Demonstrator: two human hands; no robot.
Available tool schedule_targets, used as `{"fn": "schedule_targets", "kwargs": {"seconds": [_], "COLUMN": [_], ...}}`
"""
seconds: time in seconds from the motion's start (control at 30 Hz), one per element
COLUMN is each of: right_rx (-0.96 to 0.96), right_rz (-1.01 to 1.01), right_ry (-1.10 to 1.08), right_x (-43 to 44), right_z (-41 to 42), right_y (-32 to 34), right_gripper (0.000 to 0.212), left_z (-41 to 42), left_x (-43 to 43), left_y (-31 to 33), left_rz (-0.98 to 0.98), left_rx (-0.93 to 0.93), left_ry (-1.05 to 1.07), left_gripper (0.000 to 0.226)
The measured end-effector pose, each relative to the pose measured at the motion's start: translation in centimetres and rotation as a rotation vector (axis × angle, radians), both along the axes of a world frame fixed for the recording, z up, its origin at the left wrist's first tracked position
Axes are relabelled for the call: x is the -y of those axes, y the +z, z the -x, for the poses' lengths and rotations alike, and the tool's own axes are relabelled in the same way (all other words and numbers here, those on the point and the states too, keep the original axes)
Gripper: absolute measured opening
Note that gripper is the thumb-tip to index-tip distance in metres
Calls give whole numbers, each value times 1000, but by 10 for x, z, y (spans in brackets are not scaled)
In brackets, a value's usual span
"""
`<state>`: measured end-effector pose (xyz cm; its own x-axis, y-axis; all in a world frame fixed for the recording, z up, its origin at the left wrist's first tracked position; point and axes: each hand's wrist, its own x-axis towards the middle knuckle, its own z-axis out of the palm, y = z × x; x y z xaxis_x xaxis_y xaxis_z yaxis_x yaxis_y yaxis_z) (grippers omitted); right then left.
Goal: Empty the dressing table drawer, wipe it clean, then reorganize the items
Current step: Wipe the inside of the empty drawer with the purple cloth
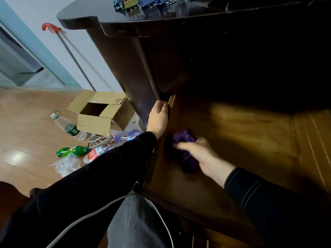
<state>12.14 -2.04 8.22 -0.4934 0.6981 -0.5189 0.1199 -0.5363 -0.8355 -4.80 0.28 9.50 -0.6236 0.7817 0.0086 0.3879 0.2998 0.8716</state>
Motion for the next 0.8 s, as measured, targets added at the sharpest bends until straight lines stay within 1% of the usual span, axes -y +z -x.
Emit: {"fn": "schedule_targets", "kwargs": {"seconds": [0.03, 0.1, 0.23, 0.37, 0.4, 0.43, 0.47, 0.5, 0.53, 0.57, 0.6, 0.63, 0.7, 0.73, 0.77, 0.8], "right_rx": [-39, -97, -126, -144, -139, -133, -123, -110, -93, -70, -38, 3, 85, 113, 130, 134], "right_rz": [0, -10, -28, 2, 0, -1, -4, -22, -57, -96, -122, -131, -118, -101, -83, -78], "right_ry": [-60, -95, -109, -125, -114, -106, -99, -83, -58, -25, 5, 25, 58, 72, 87, 108], "right_x": [-9, -23, -35, -38, -38, -37, -37, -37, -37, -37, -37, -37, -41, -43, -46, -47], "right_z": [-4, -15, -36, -53, -58, -64, -69, -75, -82, -88, -94, -101, -119, -130, -141, -152], "right_y": [3, 12, 20, 25, 27, 28, 30, 33, 36, 38, 41, 45, 49, 52, 56, 59], "right_gripper": [21, 23, 29, 25, 25, 26, 27, 26, 24, 22, 25, 36, 69, 78, 80, 76], "left_z": [0, -1, -7, -19, -22, -26, -34, -44, -55, -66, -76, -85, -101, -111, -122, -136], "left_x": [0, 2, 9, 27, 31, 36, 39, 39, 37, 35, 31, 28, 19, 14, 10, 3], "left_y": [0, 1, 9, 21, 24, 28, 33, 38, 44, 47, 50, 50, 47, 43, 40, 35], "left_rz": [5, 4, -106, -65, -87, -137, -190, -219, -200, -131, -30, 77, 226, 256, 259, 249], "left_rx": [0, -66, -367, -726, -802, -849, -844, -760, -604, -418, -227, -33, 344, 447, 490, 480], "left_ry": [-3, -5, -50, -174, -205, -253, -316, -394, -478, -569, -669, -763, -869, -885, -885, -861], "left_gripper": [19, 16, 17, 17, 18, 20, 24, 30, 36, 43, 48, 50, 40, 35, 32, 27]}}
